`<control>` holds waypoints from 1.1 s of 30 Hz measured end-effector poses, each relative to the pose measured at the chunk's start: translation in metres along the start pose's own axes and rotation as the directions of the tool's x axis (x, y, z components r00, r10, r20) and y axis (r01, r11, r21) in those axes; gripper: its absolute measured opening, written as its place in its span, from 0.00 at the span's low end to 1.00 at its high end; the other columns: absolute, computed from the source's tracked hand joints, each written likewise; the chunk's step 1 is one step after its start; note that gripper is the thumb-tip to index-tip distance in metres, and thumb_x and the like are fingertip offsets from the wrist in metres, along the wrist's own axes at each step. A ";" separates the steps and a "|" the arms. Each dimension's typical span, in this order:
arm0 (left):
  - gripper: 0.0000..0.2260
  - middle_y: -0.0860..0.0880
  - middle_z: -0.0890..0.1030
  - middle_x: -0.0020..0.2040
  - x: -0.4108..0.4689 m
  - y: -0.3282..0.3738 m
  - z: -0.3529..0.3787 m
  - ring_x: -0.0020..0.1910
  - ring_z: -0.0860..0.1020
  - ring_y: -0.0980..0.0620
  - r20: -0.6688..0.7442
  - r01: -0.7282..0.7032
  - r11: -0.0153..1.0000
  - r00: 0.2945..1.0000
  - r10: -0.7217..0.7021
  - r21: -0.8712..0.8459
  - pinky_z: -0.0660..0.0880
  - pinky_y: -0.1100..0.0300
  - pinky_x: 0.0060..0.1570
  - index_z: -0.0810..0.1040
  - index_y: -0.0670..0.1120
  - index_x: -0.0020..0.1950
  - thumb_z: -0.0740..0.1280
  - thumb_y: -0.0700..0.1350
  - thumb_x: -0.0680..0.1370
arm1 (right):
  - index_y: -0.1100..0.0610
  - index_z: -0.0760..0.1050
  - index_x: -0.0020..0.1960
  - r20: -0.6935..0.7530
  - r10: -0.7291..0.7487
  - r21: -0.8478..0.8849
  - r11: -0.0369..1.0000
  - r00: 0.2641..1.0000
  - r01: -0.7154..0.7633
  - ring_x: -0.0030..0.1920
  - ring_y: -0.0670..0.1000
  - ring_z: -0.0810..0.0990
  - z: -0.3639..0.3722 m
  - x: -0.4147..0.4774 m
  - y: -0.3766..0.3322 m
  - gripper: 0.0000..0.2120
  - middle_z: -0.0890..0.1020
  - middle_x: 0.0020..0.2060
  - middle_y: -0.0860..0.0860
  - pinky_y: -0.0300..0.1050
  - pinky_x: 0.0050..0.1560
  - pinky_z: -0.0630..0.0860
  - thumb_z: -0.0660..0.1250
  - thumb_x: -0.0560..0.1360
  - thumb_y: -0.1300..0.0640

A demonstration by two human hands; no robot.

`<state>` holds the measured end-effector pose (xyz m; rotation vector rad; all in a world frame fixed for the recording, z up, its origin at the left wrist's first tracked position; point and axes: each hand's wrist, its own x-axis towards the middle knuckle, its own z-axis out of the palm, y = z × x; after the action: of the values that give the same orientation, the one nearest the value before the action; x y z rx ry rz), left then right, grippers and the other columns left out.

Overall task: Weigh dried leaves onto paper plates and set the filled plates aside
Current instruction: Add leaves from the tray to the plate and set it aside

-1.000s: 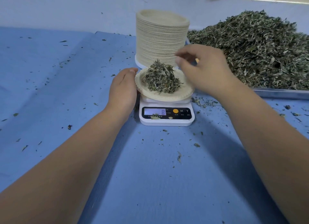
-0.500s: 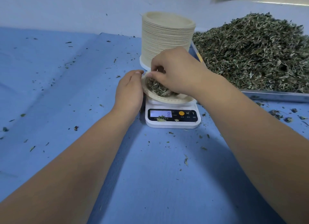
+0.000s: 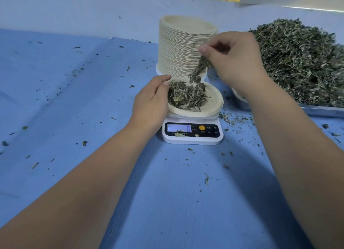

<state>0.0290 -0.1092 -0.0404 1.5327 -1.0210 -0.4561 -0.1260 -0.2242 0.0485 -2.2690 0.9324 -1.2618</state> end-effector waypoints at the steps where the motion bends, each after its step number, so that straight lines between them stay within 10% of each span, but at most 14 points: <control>1: 0.16 0.70 0.76 0.60 -0.001 0.000 0.001 0.51 0.66 0.86 0.015 -0.011 1.000 1.000 0.010 0.018 0.59 0.86 0.47 0.79 0.59 0.69 0.58 0.51 0.85 | 0.54 0.86 0.46 -0.048 0.042 0.070 0.997 0.998 -0.038 0.35 0.43 0.77 -0.003 0.000 0.007 0.07 0.84 0.36 0.47 0.42 0.41 0.78 0.74 0.76 0.51; 5: 0.16 0.57 0.67 0.79 -0.002 0.001 0.003 0.73 0.64 0.69 0.070 -0.038 0.997 0.997 0.033 0.067 0.54 0.87 0.52 0.78 0.59 0.71 0.58 0.49 0.86 | 0.50 0.84 0.42 -0.202 0.194 0.177 0.971 0.960 -0.158 0.32 0.43 0.75 -0.021 0.001 0.040 0.05 0.82 0.32 0.45 0.42 0.36 0.74 0.74 0.76 0.52; 10: 0.17 0.54 0.66 0.80 -0.006 0.006 0.004 0.76 0.58 0.67 0.098 -0.100 0.984 0.991 0.086 0.148 0.52 0.85 0.56 0.78 0.60 0.71 0.59 0.48 0.85 | 0.49 0.82 0.40 -0.367 0.301 0.013 0.948 0.880 -0.318 0.32 0.43 0.76 -0.049 0.000 0.089 0.10 0.78 0.30 0.41 0.45 0.38 0.77 0.71 0.77 0.46; 16: 0.16 0.56 0.62 0.82 -0.007 0.007 0.002 0.80 0.56 0.60 0.111 -0.107 0.971 0.990 0.084 0.216 0.51 0.65 0.71 0.77 0.62 0.71 0.59 0.51 0.86 | 0.48 0.79 0.47 -0.137 0.331 -0.391 0.848 0.934 -0.358 0.42 0.50 0.78 -0.049 -0.012 0.115 0.07 0.81 0.42 0.47 0.45 0.46 0.72 0.65 0.80 0.48; 25: 0.16 0.57 0.66 0.80 -0.004 0.001 -0.002 0.75 0.63 0.67 0.003 -0.045 0.994 0.999 0.045 0.096 0.58 0.67 0.73 0.78 0.58 0.71 0.62 0.52 0.85 | 0.49 0.83 0.51 0.011 0.051 -0.227 0.973 0.999 -0.047 0.39 0.32 0.75 -0.005 -0.019 0.062 0.06 0.79 0.38 0.37 0.24 0.44 0.68 0.68 0.78 0.54; 29: 0.09 0.56 0.71 0.77 -0.001 0.000 -0.009 0.58 0.66 0.83 -0.086 -0.061 0.996 0.994 0.067 0.062 0.62 0.73 0.61 0.84 0.63 0.56 0.65 0.55 0.82 | 0.44 0.81 0.54 0.231 0.003 -0.238 0.970 0.973 0.053 0.43 0.32 0.76 0.005 -0.023 0.036 0.11 0.80 0.41 0.33 0.31 0.44 0.71 0.65 0.78 0.40; 33: 0.16 0.60 0.78 0.69 0.002 -0.001 -0.007 0.70 0.71 0.66 -0.120 0.005 0.999 0.993 -0.010 -0.037 0.68 0.57 0.73 0.82 0.60 0.64 0.61 0.53 0.79 | 0.46 0.80 0.57 0.280 -0.001 -0.259 0.963 0.960 0.076 0.41 0.34 0.75 0.006 -0.028 0.023 0.15 0.79 0.43 0.34 0.36 0.43 0.70 0.61 0.81 0.40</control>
<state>0.0354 -0.1066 -0.0394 1.5132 -0.9095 -0.3810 -0.1405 -0.2209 0.0146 -2.5987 1.0064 -0.8392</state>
